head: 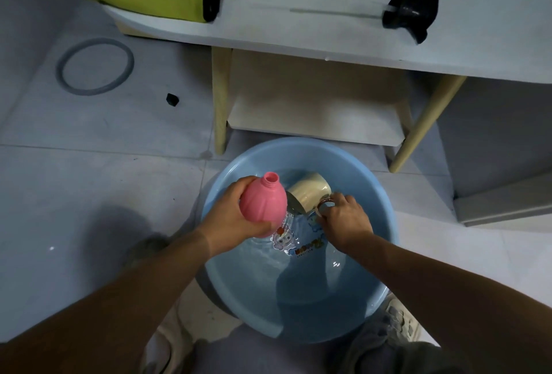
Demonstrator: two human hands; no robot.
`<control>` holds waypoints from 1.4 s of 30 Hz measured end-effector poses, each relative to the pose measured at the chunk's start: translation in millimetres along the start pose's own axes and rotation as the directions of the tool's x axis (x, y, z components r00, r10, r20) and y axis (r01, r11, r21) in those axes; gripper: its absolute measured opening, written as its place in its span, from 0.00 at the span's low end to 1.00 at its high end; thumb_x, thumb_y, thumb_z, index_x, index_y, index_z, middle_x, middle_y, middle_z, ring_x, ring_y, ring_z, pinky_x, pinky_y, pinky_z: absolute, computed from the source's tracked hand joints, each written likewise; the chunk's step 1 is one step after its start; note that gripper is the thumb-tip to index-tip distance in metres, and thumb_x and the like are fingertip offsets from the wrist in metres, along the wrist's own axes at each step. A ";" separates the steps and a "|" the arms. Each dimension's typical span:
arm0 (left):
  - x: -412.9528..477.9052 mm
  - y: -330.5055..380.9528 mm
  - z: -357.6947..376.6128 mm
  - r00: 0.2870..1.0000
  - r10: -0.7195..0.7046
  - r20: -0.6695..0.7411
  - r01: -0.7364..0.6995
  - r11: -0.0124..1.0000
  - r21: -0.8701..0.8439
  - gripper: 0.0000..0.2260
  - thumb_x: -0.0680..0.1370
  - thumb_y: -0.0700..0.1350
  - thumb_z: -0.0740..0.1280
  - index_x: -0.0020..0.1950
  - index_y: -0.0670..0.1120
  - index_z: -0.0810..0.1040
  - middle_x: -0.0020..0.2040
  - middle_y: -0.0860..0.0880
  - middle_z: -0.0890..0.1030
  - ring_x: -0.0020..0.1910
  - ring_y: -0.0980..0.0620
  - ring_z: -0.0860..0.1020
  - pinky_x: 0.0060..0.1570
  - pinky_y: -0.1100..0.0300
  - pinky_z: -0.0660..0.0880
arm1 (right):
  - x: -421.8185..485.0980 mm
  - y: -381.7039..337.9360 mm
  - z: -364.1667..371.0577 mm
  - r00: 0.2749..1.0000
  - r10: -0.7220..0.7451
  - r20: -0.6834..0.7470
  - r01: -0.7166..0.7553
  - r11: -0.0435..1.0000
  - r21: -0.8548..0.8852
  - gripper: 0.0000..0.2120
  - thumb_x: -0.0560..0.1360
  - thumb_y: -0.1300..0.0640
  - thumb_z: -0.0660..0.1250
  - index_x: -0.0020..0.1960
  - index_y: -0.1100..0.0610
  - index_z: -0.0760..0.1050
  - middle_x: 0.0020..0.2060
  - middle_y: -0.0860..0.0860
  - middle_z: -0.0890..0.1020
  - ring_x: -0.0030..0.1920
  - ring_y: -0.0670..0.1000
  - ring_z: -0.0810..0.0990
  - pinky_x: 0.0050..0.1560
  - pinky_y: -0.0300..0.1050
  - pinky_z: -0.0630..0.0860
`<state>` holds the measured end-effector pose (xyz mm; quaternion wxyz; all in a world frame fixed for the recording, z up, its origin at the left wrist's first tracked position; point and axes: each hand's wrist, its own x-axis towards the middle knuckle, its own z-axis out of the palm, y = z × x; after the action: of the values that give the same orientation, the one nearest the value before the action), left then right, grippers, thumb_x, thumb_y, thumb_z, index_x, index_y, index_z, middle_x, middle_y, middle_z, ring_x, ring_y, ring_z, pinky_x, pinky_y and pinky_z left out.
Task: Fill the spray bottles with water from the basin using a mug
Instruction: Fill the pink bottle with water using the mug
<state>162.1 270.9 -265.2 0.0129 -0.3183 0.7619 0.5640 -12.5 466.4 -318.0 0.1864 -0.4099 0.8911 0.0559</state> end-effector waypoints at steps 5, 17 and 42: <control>-2.0 -1.9 -4.5 1.000 0.002 -0.001 -0.003 1.000 -0.016 0.41 0.64 0.45 0.85 0.71 0.59 0.69 0.65 0.59 0.72 0.59 0.60 0.75 0.51 0.59 0.79 | -6.1 -3.7 -6.9 1.000 0.010 0.027 -0.014 0.989 0.146 0.15 0.80 0.47 0.62 0.59 0.52 0.81 0.62 0.54 0.74 0.62 0.58 0.72 0.60 0.47 0.71; -14.9 21.9 -20.7 0.995 0.078 -0.064 -0.082 0.994 -0.076 0.41 0.63 0.42 0.85 0.69 0.63 0.70 0.63 0.62 0.75 0.57 0.61 0.78 0.47 0.65 0.78 | -27.7 6.0 -60.2 0.946 0.086 0.313 -0.322 0.116 0.940 0.06 0.78 0.61 0.69 0.43 0.61 0.81 0.38 0.54 0.78 0.40 0.53 0.74 0.46 0.42 0.79; -40.2 114.8 -24.4 0.949 0.314 0.032 -0.305 0.937 -0.172 0.39 0.66 0.39 0.84 0.70 0.57 0.71 0.62 0.59 0.76 0.53 0.72 0.77 0.39 0.70 0.79 | -137.3 16.7 -263.8 0.935 0.187 -0.302 0.200 0.427 0.882 0.18 0.77 0.47 0.68 0.41 0.64 0.80 0.37 0.52 0.83 0.45 0.53 0.84 0.63 0.60 0.77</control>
<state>145.0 287.1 -143.4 -0.0799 -0.1779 0.7525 0.6290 -19.0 508.2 -23.2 0.2122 -0.2519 0.7975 -0.5055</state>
